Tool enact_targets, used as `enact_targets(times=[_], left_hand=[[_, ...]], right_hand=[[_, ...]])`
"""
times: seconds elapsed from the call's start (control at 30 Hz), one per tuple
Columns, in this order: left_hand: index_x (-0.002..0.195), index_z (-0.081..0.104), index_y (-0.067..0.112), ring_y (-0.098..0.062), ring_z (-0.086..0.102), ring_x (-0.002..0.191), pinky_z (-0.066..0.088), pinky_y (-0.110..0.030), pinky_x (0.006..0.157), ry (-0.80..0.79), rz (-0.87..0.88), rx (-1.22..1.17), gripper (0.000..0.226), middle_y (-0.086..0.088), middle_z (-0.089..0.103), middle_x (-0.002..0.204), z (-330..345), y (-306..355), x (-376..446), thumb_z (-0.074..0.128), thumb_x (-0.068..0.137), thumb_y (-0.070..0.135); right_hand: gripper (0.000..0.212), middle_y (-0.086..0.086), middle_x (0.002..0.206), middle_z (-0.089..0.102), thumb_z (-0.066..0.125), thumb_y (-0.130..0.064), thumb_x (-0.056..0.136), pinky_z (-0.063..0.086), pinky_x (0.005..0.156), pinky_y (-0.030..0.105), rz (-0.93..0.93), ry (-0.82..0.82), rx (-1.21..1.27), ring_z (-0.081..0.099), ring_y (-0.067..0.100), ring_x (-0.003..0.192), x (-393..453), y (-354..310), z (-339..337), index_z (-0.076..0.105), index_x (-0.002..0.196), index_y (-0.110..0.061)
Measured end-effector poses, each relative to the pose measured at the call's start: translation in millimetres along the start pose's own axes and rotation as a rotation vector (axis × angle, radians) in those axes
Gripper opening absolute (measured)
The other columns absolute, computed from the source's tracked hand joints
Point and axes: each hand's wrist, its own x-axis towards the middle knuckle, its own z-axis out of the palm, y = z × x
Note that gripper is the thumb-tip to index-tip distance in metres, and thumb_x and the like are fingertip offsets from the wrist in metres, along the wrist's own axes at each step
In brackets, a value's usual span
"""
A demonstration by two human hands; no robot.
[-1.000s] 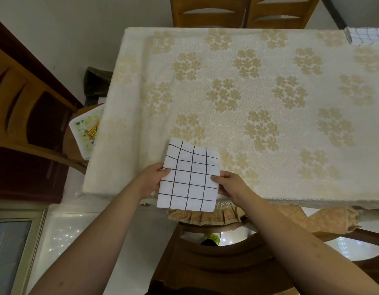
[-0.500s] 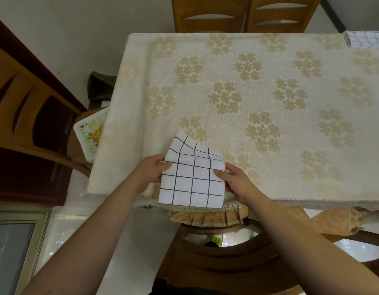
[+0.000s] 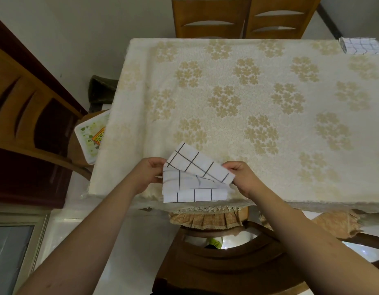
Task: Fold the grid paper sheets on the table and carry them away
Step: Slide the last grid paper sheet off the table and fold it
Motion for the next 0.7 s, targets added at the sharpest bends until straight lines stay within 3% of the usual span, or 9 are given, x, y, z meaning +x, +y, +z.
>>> enact_targets(times=[0.17, 0.27, 0.37, 0.47, 0.53, 0.6, 0.7], left_hand=[[0.073, 0.074, 0.012, -0.023, 0.072, 0.081, 0.06, -0.034, 0.067, 0.013, 0.021, 0.004, 0.039, -0.004, 0.076, 0.084, -1.6, -1.1, -2.4, 0.049, 0.093, -0.01], [0.067, 0.075, 0.016, -0.021, 0.072, 0.082, 0.059, -0.032, 0.067, -0.022, 0.031, 0.012, 0.047, -0.002, 0.076, 0.086, -0.1, -0.7, -5.0, 0.046, 0.095, -0.009], [0.076, 0.073, 0.011, -0.023, 0.071, 0.086, 0.058, -0.034, 0.071, -0.052, 0.006, -0.026, 0.039, -0.005, 0.075, 0.091, 0.8, 1.8, -5.2, 0.044, 0.096, -0.004], [0.086, 0.071, 0.008, -0.027, 0.069, 0.089, 0.057, -0.038, 0.074, -0.066, -0.043, -0.144, 0.024, -0.01, 0.071, 0.1, 3.6, 5.6, -4.1, 0.049, 0.096, 0.008], [0.091, 0.068, 0.011, -0.027, 0.066, 0.093, 0.056, -0.04, 0.075, -0.048, -0.036, -0.147, 0.015, -0.01, 0.068, 0.105, 6.3, 3.0, -2.1, 0.056, 0.096, 0.018], [0.093, 0.066, 0.017, -0.027, 0.061, 0.107, 0.055, -0.045, 0.085, -0.002, 0.015, -0.074, 0.005, -0.006, 0.063, 0.116, 7.8, -6.9, 3.3, 0.064, 0.092, 0.022], [0.099, 0.064, 0.033, -0.031, 0.05, 0.128, 0.047, -0.058, 0.098, 0.045, 0.066, 0.013, 0.03, -0.007, 0.053, 0.136, 10.4, -15.8, 5.6, 0.08, 0.073, 0.033]], right_hand=[[0.048, -0.002, 0.085, 0.075, 0.048, 0.007, 0.094, 0.054, 0.066, 0.023, -0.042, -0.03, 0.021, 0.069, 0.013, 0.08, -0.7, -0.4, -1.7, 0.078, 0.068, -0.021], [0.05, -0.002, 0.087, 0.075, 0.045, 0.005, 0.096, 0.055, 0.068, 0.026, -0.05, -0.031, 0.043, 0.069, 0.015, 0.082, -1.1, 1.2, -1.7, 0.078, 0.07, -0.023], [0.042, 0.001, 0.088, 0.073, 0.045, 0.001, 0.097, 0.055, 0.064, 0.025, -0.02, -0.002, 0.1, 0.068, 0.016, 0.078, -0.8, -0.1, -0.8, 0.077, 0.078, -0.019], [0.029, 0.009, 0.083, 0.065, 0.045, -0.007, 0.096, 0.043, 0.053, 0.024, 0.052, 0.034, 0.201, 0.058, 0.019, 0.065, 0.1, 0.8, -1.7, 0.072, 0.102, -0.014], [0.03, 0.01, 0.08, 0.063, 0.043, -0.02, 0.099, 0.042, 0.059, 0.03, 0.105, 0.042, 0.308, 0.054, 0.022, 0.065, 2.4, 6.0, -3.5, 0.064, 0.12, -0.021], [0.035, 0.011, 0.088, 0.068, 0.04, -0.037, 0.102, 0.05, 0.072, 0.034, 0.153, 0.005, 0.348, 0.062, 0.022, 0.075, 2.8, 11.5, -2.5, 0.059, 0.125, -0.021], [0.034, 0.009, 0.098, 0.071, 0.051, -0.037, 0.098, 0.055, 0.077, 0.03, 0.165, -0.043, 0.177, 0.068, 0.021, 0.087, -0.2, 18.8, 1.2, 0.064, 0.118, -0.012]])
